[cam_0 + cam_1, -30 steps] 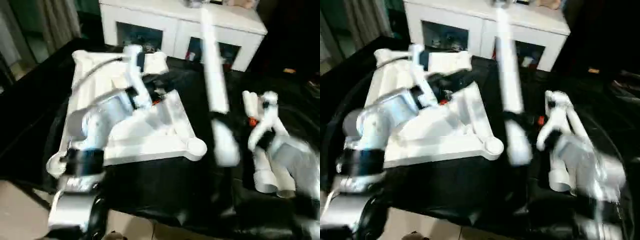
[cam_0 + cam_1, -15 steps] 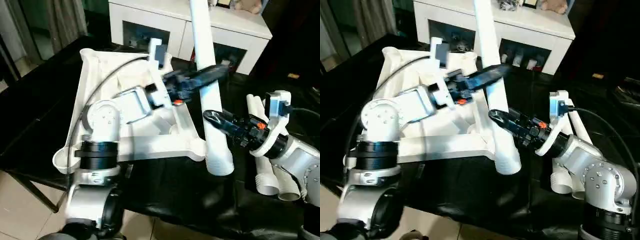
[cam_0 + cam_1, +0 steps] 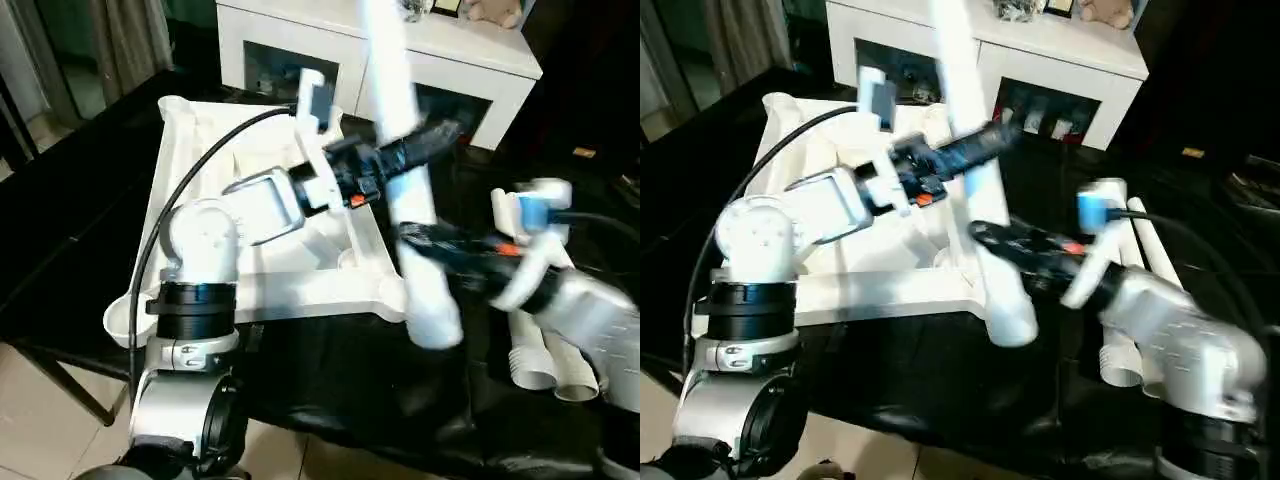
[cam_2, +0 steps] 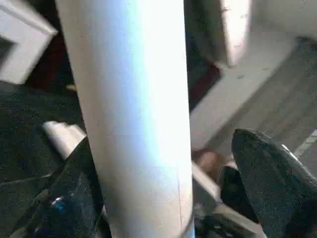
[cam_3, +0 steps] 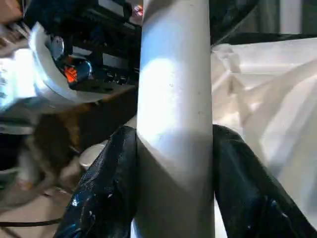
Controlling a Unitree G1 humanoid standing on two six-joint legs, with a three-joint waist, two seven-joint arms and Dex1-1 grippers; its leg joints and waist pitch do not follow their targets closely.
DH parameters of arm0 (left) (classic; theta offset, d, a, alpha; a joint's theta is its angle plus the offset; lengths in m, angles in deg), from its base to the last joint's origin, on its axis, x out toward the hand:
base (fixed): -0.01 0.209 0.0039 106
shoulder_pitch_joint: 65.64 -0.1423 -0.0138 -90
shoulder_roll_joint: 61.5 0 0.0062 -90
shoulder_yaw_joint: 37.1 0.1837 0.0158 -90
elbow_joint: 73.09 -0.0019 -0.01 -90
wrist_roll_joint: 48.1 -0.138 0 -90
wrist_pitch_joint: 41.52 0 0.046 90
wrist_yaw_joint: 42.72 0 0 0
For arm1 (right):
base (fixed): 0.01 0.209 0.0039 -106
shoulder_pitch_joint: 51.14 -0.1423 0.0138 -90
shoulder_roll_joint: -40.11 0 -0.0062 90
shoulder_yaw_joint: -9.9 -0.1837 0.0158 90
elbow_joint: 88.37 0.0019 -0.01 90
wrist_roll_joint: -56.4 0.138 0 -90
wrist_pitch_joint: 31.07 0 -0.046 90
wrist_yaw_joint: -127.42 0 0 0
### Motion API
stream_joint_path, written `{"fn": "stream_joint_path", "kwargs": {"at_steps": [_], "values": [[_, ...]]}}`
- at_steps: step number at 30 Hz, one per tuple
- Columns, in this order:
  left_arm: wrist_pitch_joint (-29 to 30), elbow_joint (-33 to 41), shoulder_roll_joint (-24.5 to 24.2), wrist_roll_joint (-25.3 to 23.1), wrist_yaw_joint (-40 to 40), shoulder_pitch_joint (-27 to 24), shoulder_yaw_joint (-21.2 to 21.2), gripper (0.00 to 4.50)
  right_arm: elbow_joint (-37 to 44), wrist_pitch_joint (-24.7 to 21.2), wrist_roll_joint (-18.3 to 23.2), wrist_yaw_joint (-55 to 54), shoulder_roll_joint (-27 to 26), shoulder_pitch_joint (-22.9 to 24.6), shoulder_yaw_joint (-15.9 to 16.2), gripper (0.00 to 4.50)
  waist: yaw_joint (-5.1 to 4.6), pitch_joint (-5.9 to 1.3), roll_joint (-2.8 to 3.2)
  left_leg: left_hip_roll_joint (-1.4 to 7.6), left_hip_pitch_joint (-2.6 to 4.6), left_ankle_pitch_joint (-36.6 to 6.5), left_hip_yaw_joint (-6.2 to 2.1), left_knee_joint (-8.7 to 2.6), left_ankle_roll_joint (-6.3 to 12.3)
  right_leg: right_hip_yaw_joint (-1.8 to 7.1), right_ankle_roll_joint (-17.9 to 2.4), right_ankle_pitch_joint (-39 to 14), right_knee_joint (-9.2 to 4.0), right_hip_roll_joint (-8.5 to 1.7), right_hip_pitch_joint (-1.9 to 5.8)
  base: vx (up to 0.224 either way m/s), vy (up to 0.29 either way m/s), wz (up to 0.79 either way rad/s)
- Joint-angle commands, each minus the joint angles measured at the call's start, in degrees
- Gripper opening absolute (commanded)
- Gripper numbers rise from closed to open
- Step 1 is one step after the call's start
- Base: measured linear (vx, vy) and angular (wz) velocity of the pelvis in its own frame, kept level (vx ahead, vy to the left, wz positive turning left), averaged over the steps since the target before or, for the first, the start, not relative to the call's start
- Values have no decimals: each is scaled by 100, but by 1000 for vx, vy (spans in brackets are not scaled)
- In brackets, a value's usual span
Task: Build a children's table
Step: Pick table leg
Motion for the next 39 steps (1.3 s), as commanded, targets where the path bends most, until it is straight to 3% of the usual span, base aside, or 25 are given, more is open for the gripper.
{"fn": "stream_joint_path", "kwargs": {"at_steps": [1,5,9,10,11,18,24,34,36,39], "values": [[-45,41,149,-64,231,23,71,364,129,240,-456,-352,46,-146,209,178,-3,-424,-26,284,32,54,-100,-403,27,280,-979,-261,-443,-471,366,0,0,0],[-157,6,357,-57,616,4,-91,329,-29,833,-1619,-1049,97,-381,1002,178,-24,-418,-19,276,33,-35,-101,-411,-43,284,-1001,-259,-445,-473,365,0,0,0],[-253,-9,444,-37,810,-5,-195,299,-214,1112,-2175,-1493,65,-541,1321,177,-26,-419,-19,273,53,-120,-89,-409,-55,291,-979,-254,-437,-455,348,0,0,0],[-298,-31,504,-9,905,0,-294,299,-272,1326,-2612,-1579,212,-570,1684,177,-22,-419,-48,276,55,-118,-85,-405,-58,292,-967,-245,-439,-458,345,0,0,0],[-311,-39,532,4,941,2,-336,289,-291,1414,-2779,-1603,271,-577,1827,177,-18,-411,-30,270,54,-113,-83,-409,-81,295,-947,-220,-437,-450,349,0,0,0],[-375,24,698,20,1169,-55,-416,239,-428,1528,-3033,-2040,-43,-743,1900,177,-40,-428,-63,271,40,-9,-91,-396,67,295,-971,210,-389,-451,368,0,0,0],[-604,13,672,-291,1317,-102,-263,216,-485,1701,-3213,-2137,-182,-762,2058,177,-48,-419,-53,281,60,-136,-94,-407,29,296,-928,73,-398,-444,352,0,0,0],[-997,-222,528,-601,1309,-38,-159,197,-392,1724,-3243,-2207,-376,-801,2038,176,-44,-433,-27,274,68,-111,-95,-405,-17,299,-926,307,-376,-438,362,0,0,0],[-1009,-265,357,-634,1044,8,-102,194,-366,1733,-2939,-2142,-550,-806,1796,232,-52,-434,-8,276,72,-125,-99,-409,-20,299,-939,293,-367,-442,354,0,0,0],[-966,-264,45,-556,453,78,39,189,-191,1506,-2209,-1858,-690,-770,1309,252,-52,-438,-16,271,79,-171,-91,-415,17,299,-939,248,-359,-438,342,0,0,0]]}}
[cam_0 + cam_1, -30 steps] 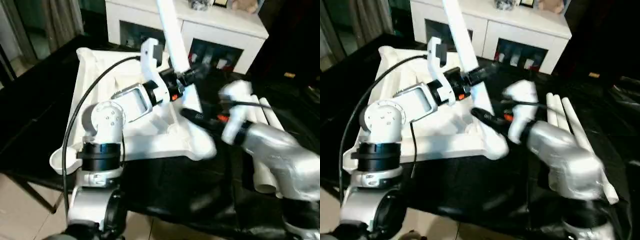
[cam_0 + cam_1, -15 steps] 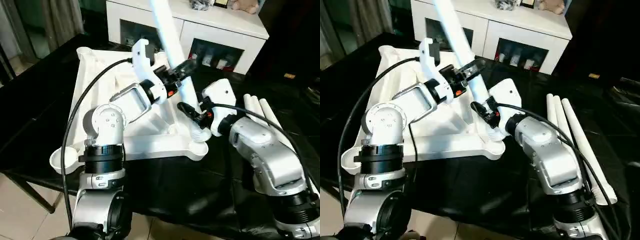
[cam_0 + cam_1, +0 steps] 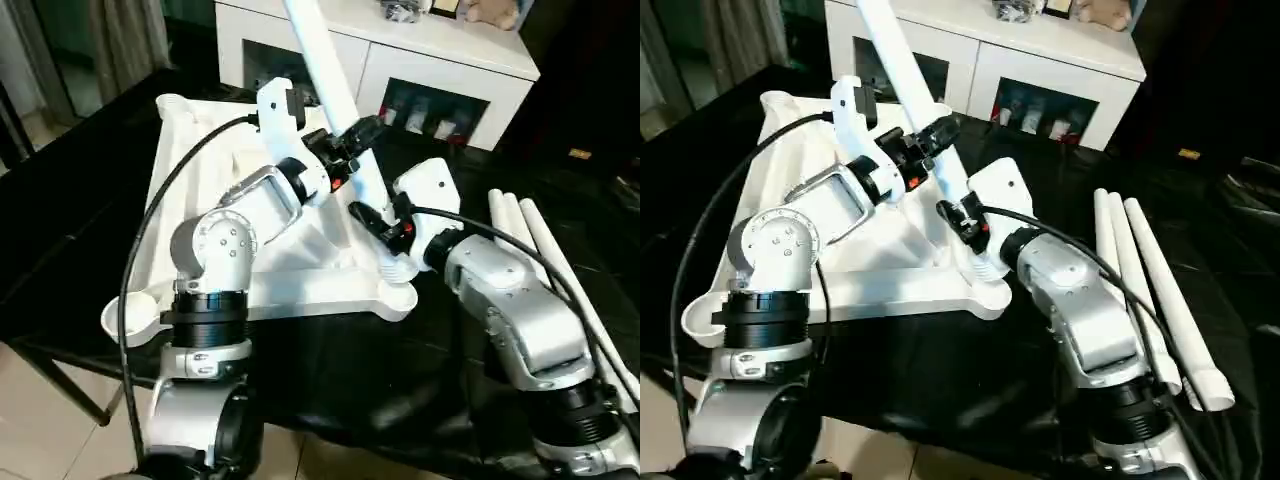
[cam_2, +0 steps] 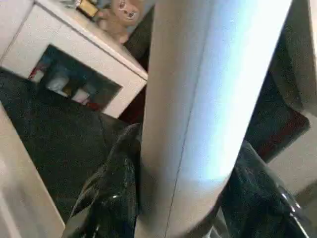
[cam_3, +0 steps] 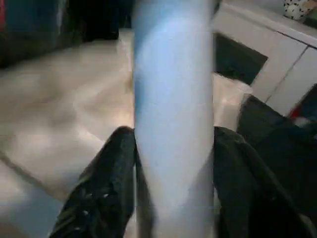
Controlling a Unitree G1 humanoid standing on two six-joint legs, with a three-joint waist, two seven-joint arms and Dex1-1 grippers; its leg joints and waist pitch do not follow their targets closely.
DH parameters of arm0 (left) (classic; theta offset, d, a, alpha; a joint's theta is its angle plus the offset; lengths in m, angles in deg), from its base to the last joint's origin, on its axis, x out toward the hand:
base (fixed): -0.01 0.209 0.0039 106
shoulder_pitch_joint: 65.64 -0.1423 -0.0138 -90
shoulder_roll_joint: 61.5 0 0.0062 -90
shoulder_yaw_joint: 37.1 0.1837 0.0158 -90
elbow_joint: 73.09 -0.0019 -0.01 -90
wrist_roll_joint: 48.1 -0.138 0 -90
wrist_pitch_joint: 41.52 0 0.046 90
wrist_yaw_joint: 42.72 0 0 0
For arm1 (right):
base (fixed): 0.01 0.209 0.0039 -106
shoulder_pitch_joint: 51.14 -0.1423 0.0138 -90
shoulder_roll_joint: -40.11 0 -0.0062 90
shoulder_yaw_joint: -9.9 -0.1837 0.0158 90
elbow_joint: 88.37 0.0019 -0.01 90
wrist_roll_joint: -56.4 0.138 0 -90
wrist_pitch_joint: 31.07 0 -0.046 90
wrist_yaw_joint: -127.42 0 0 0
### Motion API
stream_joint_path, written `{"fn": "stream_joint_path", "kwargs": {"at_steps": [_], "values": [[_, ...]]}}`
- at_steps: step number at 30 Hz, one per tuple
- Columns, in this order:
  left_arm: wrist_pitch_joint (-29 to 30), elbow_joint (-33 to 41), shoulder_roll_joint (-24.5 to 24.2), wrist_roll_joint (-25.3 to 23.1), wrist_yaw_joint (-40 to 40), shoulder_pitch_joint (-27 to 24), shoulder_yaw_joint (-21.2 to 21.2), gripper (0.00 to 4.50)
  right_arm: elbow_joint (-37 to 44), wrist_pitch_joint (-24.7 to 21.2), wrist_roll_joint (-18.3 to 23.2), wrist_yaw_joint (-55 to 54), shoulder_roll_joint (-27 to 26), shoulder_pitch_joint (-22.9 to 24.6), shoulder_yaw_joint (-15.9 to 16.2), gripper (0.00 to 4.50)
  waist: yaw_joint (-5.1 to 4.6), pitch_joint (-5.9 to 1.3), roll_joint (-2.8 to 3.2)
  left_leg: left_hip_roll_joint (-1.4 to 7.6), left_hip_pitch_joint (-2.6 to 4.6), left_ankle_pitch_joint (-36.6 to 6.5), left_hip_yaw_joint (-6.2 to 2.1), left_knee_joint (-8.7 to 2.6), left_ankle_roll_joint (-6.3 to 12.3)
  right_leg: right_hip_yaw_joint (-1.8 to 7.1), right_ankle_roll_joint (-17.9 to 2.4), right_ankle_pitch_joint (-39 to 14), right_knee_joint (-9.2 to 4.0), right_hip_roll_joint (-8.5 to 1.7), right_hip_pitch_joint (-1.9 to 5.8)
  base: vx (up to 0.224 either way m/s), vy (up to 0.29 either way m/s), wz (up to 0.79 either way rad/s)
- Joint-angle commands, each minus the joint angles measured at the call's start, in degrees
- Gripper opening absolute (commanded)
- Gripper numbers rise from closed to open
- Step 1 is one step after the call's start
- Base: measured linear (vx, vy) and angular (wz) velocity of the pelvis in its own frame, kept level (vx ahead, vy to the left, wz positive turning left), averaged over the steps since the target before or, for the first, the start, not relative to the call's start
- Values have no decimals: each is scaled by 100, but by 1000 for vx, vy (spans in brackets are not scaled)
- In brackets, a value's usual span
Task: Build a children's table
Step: Pick table leg
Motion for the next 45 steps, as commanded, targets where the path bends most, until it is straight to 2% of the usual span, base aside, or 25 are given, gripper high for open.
{"fn": "stream_joint_path", "kwargs": {"at_steps": [1,2,3,5,6,8,9,11,14,16,18,22,23,29,38,39,40,41,43,44,45], "values": [[119,-24,-24,107,-371,168,250,188,201,-153,451,210,64,-46,-355,263,-3,-433,41,269,101,-207,-86,-414,45,287,-968,225,-355,-431,340,0,0,0],[204,-17,-184,194,-660,211,303,179,308,-289,668,499,209,20,-401,282,-6,-430,5,275,93,-167,-86,-410,53,282,-978,271,-357,-430,345,0,0,0],[284,-3,-355,261,-971,241,387,179,417,-398,811,798,410,103,-389,282,40,-431,25,266,103,-113,-86,-408,80,285,-979,289,-343,-437,361,0,0,0],[357,24,-730,352,-1639,292,585,177,626,-671,1126,1290,757,270,-447,288,53,-420,42,262,101,-86,-84,-413,104,288,-928,279,-350,-423,351,0,0,0],[396,22,-952,417,-2060,339,675,177,725,-893,1428,1563,905,367,-611,292,40,-416,8,268,87,-120,-82,-417,91,285,-952,205,-362,-437,358,0,0,0],[405,11,-1072,468,-2309,385,699,177,772,-1075,1697,1748,988,420,-759,293,53,-425,21,278,86,-132,-82,-415,87,288,-1001,132,-353,-461,365,0,0,0],[442,-12,-1200,602,-2669,453,692,177,814,-1307,2025,1938,1098,477,-938,293,43,-421,-4,275,85,-173,-74,-413,67,282,-1100,17,-369,-467,359,0,0,0],[477,1,-1282,745,-3010,499,667,177,836,-1511,2271,2059,1204,519,-1062,293,51,-413,-2,280,95,-184,-67,-413,68,283,-1146,-96,-373,-469,351,0,0,0],[503,25,-1373,909,-3423,540,674,177,866,-1754,2550,2182,1373,565,-1167,293,59,-410,-16,283,82,-219,-65,-414,0,280,-1180,-298,-390,-487,349,0,0,0],[510,113,-1496,1041,-3835,505,795,177,869,-1922,2727,2299,1504,587,-1213,293,53,-404,-35,284,71,-300,-64,-416,-34,285,-1112,-508,-411,-488,351,0,0,0],[491,233,-1612,1103,-4231,439,966,177,889,-2081,2865,2484,1642,619,-1222,293,71,-410,-28,292,74,-253,-67,-420,-30,287,-1047,-586,-408,-489,358,0,0,0],[382,93,-1572,1021,-4297,469,992,177,979,-2256,2987,2702,1813,703,-1107,255,62,-412,-41,296,67,-223,-67,-411,-46,277,-1078,-559,-408,-498,341,0,0,0],[367,47,-1564,1007,-4314,485,983,177,993,-2288,3011,2713,1842,721,-1080,239,58,-412,-60,292,62,-225,-66,-410,-44,276,-1071,-583,-414,-495,346,0,0,0],[281,-137,-1602,977,-4451,538,998,177,946,-2326,3066,2639,1913,707,-1020,202,66,-422,-67,290,66,-185,-71,-407,-72,273,-1040,-598,-413,-493,343,0,0,0],[197,-271,-1591,895,-4460,540,1018,177,839,-2229,2993,2443,1798,604,-1062,195,64,-427,-72,282,55,-136,-68,-400,-67,270,-1094,-449,-397,-489,353,0,0,0],[119,-530,-1481,663,-4004,627,995,212,730,-1959,2645,2082,1644,537,-1001,195,65,-426,-39,297,65,-177,-73,-406,-92,271,-1095,-486,-401,-497,340,0,0,0],[39,-706,-1406,487,-3695,682,996,247,609,-1771,2410,1801,1510,461,-968,195,42,-422,-35,287,56,-241,-73,-404,-148,266,-1075,-577,-420,-494,324,0,0,0],[4,-755,-1380,435,-3605,693,997,247,564,-1726,2337,1702,1464,432,-956,194,43,-425,-41,284,62,-268,-80,-407,-183,262,-1042,-659,-431,-495,328,0,0,0],[-228,-964,-1165,167,-3007,713,957,254,357,-1376,1812,1133,1210,286,-785,192,22,-425,-20,283,63,-278,-84,-412,-275,265,-994,-707,-436,-488,321,0,0,0],[-390,-1025,-961,22,-2527,684,892,266,312,-1176,1483,868,1104,234,-578,191,38,-437,1,294,82,-299,-83,-411,-322,275,-976,-665,-429,-498,328,0,0,0],[-390,-1025,-961,22,-2527,684,892,266,312,-1176,1483,868,1104,234,-578,191,38,-437,1,294,82,-299,-83,-411,-322,275,-976,-665,-429,-498,328,0,0,0]]}}
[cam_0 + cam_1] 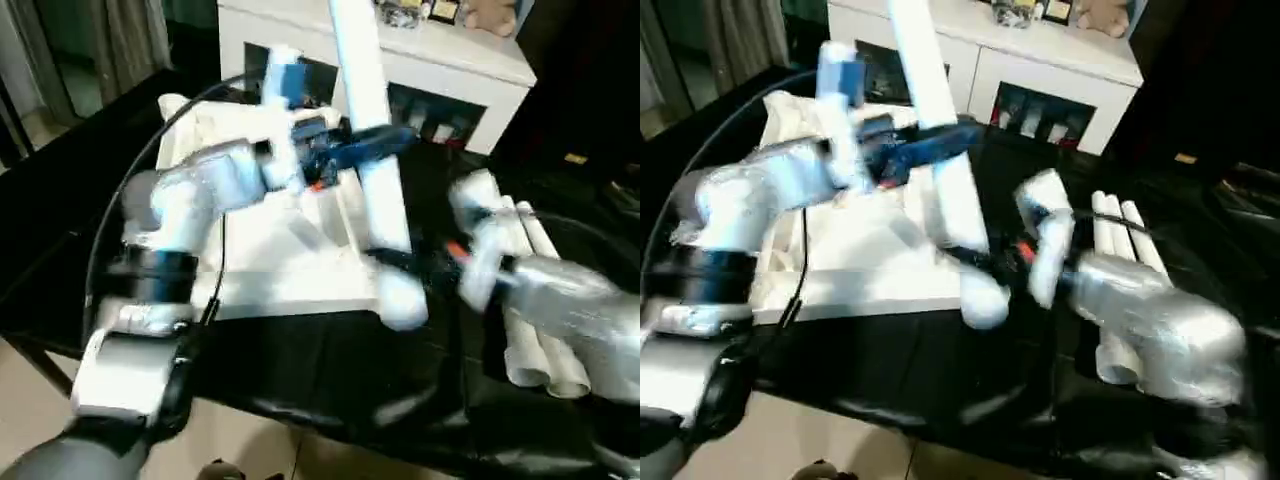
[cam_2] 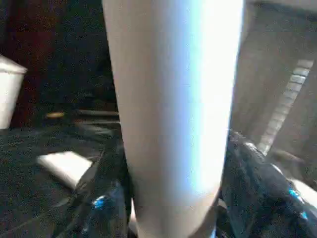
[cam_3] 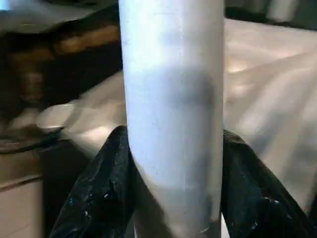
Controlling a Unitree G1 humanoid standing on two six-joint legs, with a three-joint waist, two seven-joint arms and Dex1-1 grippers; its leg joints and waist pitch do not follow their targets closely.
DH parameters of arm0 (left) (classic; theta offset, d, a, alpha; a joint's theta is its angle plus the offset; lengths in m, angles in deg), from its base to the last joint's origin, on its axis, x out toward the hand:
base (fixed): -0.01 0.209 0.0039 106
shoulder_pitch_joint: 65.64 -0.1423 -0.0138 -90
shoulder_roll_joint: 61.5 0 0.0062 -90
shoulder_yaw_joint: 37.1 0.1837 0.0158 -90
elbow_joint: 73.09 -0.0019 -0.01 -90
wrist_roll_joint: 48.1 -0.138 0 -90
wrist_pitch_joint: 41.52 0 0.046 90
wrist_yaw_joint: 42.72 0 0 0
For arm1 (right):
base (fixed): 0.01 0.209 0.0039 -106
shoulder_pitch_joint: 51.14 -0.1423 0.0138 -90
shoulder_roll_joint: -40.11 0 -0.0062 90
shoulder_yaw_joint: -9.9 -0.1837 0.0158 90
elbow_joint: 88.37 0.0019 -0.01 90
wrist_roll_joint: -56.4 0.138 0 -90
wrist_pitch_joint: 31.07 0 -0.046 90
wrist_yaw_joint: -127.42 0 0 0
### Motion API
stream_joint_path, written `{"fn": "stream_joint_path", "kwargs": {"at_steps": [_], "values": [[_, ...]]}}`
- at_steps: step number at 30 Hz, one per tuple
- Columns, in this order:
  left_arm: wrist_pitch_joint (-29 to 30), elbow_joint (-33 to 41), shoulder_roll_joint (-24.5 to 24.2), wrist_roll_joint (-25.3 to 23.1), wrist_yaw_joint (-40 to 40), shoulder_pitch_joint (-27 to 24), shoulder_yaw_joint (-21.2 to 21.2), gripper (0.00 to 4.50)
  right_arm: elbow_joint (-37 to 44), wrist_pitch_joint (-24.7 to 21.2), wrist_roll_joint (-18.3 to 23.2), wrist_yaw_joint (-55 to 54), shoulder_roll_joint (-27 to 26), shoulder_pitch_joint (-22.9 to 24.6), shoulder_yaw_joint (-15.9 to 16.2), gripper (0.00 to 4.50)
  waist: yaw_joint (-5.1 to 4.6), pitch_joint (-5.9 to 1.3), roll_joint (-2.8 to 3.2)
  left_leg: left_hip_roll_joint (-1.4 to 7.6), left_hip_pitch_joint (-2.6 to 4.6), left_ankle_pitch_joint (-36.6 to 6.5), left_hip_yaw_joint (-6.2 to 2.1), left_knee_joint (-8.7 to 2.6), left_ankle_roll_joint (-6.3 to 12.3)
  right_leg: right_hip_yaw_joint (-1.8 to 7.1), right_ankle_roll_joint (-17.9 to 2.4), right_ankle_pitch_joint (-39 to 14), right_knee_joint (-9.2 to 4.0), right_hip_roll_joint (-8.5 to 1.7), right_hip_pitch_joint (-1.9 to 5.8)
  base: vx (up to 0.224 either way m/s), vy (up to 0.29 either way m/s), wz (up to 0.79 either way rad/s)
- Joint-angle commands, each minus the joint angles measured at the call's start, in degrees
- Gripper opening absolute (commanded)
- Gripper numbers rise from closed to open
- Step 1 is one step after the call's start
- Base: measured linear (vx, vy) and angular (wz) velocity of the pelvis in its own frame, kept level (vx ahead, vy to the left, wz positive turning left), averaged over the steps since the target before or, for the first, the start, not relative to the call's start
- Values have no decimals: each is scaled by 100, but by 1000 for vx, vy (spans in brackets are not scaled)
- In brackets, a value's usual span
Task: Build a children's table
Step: Pick table leg
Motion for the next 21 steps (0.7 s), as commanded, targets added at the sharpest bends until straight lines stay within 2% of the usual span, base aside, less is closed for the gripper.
{"fn": "stream_joint_path", "kwargs": {"at_steps": [1,2,5,6,7,9,10,12,15,21], "values": [[-122,-26,146,-163,393,9,50,281,-111,223,-359,-345,20,-80,14,191,4,-442,58,290,81,-279,-87,-415,-290,281,-983,-441,-413,-487,347,0,0,0],[-214,-49,351,-240,819,-36,-28,288,-146,296,-543,-524,-77,-134,192,189,-18,-440,71,292,47,-196,-99,-416,-287,277,-1028,-183,-380,-472,360,0,0,0],[-356,39,808,-337,1479,-212,-105,290,-310,467,-1007,-983,-327,-314,521,186,-29,-455,69,277,47,-122,-92,-398,-228,284,-1093,99,-369,-476,381,0,0,0],[-394,61,882,-377,1585,-244,-103,290,-361,499,-1098,-1093,-382,-353,558,186,-42,-447,61,275,30,-117,-91,-402,-210,285,-1122,144,-384,-477,384,0,0,0],[-443,69,1145,-369,2042,-267,-280,290,-524,661,-1422,-1336,-451,-460,706,186,-36,-462,73,267,51,-119,-89,-396,-180,287,-1113,146,-371,-470,392,0,0,0],[-486,84,1299,-378,2368,-278,-386,290,-612,751,-1583,-1451,-498,-523,783,185,-47,-454,77,288,54,-213,-96,-398,-221,288,-1115,136,-386,-475,387,0,0,0],[-534,106,1411,-419,2696,-291,-471,273,-689,810,-1686,-1544,-555,-589,837,185,-54,-451,71,281,50,-236,-93,-399,-207,291,-1105,129,-389,-468,388,0,0,0],[-604,120,1511,-488,3063,-302,-573,255,-759,853,-1750,-1615,-626,-648,864,185,-58,-443,78,279,58,-312,-99,-405,-203,293,-1058,85,-395,-461,387,0,0,0],[-779,138,1585,-633,3515,-325,-710,228,-862,908,-1869,-1721,-712,-735,893,185,-71,-439,56,273,58,-351,-103,-407,-174,293,-941,24,-400,-448,381,0,0,0],[-1056,145,1584,-841,3963,-414,-893,197,-992,986,-1976,-1739,-748,-784,899,184,-87,-443,52,271,72,-275,-100,-404,-113,287,-910,153,-388,-442,366,0,0,0]]}}
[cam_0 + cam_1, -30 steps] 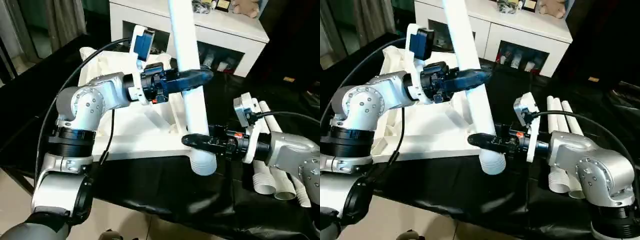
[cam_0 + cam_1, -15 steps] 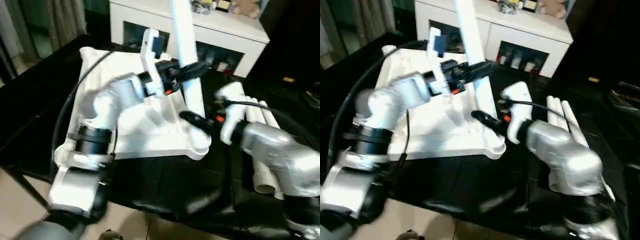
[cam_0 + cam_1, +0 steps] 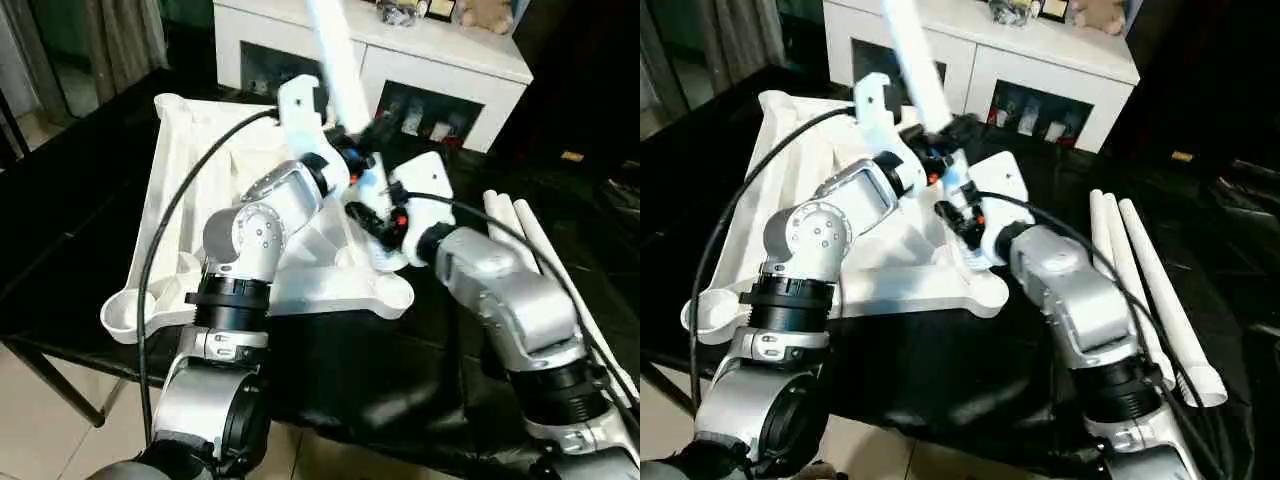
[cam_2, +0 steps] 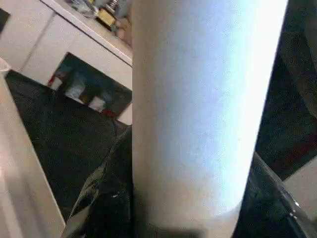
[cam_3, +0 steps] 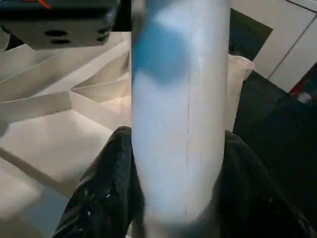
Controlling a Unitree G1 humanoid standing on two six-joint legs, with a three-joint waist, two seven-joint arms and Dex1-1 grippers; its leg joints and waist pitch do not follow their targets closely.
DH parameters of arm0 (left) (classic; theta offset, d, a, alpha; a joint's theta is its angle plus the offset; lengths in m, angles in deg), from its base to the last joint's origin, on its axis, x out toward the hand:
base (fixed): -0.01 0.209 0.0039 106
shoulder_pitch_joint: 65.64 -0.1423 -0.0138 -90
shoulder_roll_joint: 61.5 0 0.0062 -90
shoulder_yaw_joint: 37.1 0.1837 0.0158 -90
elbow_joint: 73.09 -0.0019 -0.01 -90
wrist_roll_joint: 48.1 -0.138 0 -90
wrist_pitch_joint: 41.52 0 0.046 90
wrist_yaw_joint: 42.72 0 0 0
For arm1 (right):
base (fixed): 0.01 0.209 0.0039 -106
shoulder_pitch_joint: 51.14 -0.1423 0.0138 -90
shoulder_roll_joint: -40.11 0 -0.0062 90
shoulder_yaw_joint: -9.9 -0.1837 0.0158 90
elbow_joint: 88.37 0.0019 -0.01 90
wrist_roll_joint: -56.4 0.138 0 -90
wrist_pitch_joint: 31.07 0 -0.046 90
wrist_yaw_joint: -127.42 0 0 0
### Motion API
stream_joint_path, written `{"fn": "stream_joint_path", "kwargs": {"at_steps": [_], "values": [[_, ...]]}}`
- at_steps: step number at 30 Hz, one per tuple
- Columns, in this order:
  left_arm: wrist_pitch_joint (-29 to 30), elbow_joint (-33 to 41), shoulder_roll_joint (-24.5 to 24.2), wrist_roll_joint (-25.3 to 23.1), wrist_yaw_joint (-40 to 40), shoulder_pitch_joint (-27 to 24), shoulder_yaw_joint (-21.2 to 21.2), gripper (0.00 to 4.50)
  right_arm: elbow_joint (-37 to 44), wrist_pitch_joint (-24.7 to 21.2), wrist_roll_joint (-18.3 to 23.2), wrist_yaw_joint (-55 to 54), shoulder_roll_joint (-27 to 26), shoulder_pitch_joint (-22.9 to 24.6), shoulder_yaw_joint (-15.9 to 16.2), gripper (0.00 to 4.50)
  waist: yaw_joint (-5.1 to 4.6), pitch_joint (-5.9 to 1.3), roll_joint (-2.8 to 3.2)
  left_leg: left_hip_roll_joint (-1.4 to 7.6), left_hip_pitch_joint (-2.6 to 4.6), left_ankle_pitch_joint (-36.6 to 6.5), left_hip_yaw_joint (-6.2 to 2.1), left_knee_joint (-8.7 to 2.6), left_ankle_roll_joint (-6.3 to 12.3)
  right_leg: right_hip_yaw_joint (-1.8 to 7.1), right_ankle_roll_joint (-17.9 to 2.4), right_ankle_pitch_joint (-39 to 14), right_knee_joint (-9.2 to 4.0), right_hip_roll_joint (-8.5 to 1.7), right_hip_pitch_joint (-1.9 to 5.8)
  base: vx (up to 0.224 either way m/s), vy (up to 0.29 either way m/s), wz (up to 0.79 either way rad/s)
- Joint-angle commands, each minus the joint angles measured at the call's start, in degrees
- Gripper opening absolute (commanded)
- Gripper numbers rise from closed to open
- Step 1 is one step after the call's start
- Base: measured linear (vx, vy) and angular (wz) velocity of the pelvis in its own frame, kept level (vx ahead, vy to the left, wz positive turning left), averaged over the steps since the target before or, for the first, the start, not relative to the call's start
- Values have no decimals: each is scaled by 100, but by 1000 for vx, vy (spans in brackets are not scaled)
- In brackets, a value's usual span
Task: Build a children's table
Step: Pick table leg
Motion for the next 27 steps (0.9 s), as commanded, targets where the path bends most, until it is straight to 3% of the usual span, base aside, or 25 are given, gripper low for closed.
{"fn": "stream_joint_path", "kwargs": {"at_steps": [1,4,6,7,10,14,16,19,22,26,27], "values": [[-136,97,26,-199,257,-74,-90,188,-60,166,-143,-63,70,-51,-148,184,-9,-445,55,270,77,-285,-100,-404,-117,286,-917,138,-380,-447,366,0,0,0],[-217,116,43,-157,277,-77,-109,187,-104,218,-170,-80,25,-65,-184,184,-3,-448,64,267,73,-270,-97,-402,-129,289,-926,205,-372,-450,367,0,0,0],[-262,111,-38,-179,145,-49,-16,185,-169,493,-143,-60,-49,-81,-292,184,-4,-445,71,270,79,-327,-96,-406,-141,287,-926,149,-383,-457,359,0,0,0],[-246,109,-165,-206,-127,-10,130,185,-149,471,152,94,-131,-78,-503,240,-15,-439,76,268,75,-368,-95,-413,-125,290,-913,100,-385,-450,356,0,0,0],[-233,77,-333,-236,-450,48,285,185,-70,235,592,280,-172,-75,-840,263,-8,-440,86,272,87,-407,-98,-421,-98,286,-890,96,-380,-443,353,0,0,0],[50,89,-667,27,-1465,134,537,185,193,-147,1152,1315,397,142,-867,301,9,-442,111,260,89,-314,-94,-412,-51,283,-951,297,-367,-431,370,0,0,0],[330,164,-877,257,-2143,144,713,185,388,-278,1391,1938,812,362,-805,303,79,-438,131,275,100,-249,-89,-411,-28,289,-1031,394,-351,-449,371,0,0,0],[750,369,-1161,671,-3061,109,884,185,544,-572,1798,2346,1060,521,-1059,304,85,-445,117,274,88,-230,-88,-407,-6,281,-1204,372,-350,-472,383,0,0,0],[908,609,-1395,911,-3797,40,1069,185,613,-728,2067,2558,1196,587,-1205,304,82,-436,156,299,95,-384,-88,-415,-38,279,-1371,190,-356,-482,370,0,0,0],[1164,1002,-1681,1424,-4931,-18,1179,185,678,-901,2253,2872,1515,690,-1186,304,60,-411,165,296,103,-645,-83,-429,-131,284,-1319,-298,-402,-479,364,0,0,0],[1171,1010,-1686,1437,-4955,-18,1180,185,683,-908,2260,2885,1525,696,-1185,276,60,-411,165,296,103,-645,-83,-429,-131,284,-1319,-298,-402,-479,364,0,0,0]]}}
